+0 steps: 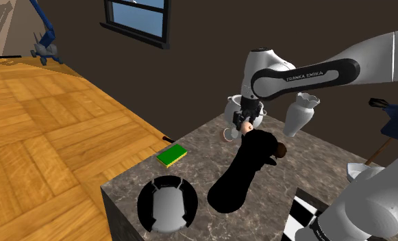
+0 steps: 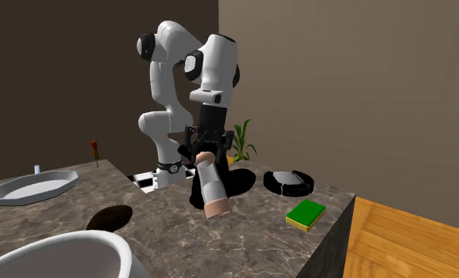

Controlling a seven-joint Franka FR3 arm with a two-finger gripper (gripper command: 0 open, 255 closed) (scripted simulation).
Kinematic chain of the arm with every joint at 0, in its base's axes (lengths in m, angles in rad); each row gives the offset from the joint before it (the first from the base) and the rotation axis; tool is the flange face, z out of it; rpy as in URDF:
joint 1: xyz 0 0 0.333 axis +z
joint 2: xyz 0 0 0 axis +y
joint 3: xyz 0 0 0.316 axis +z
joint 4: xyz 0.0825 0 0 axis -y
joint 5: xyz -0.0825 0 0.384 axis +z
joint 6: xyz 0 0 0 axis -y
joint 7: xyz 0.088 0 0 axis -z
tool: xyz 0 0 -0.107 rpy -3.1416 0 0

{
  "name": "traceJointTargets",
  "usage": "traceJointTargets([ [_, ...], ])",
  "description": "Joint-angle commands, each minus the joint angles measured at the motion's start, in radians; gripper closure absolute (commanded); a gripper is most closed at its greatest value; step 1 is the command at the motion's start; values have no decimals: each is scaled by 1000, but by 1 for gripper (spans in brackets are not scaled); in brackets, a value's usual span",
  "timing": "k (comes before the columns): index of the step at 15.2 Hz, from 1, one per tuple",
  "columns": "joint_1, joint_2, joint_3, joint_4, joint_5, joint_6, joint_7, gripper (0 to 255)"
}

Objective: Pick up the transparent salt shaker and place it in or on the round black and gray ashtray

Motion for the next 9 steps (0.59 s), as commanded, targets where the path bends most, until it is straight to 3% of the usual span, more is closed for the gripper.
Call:
traceJointTargets([
  [1, 1, -7, 1, 21, 3, -28, -3, 255],
  [9, 3, -36, 1, 101, 12, -136, -21, 255],
])
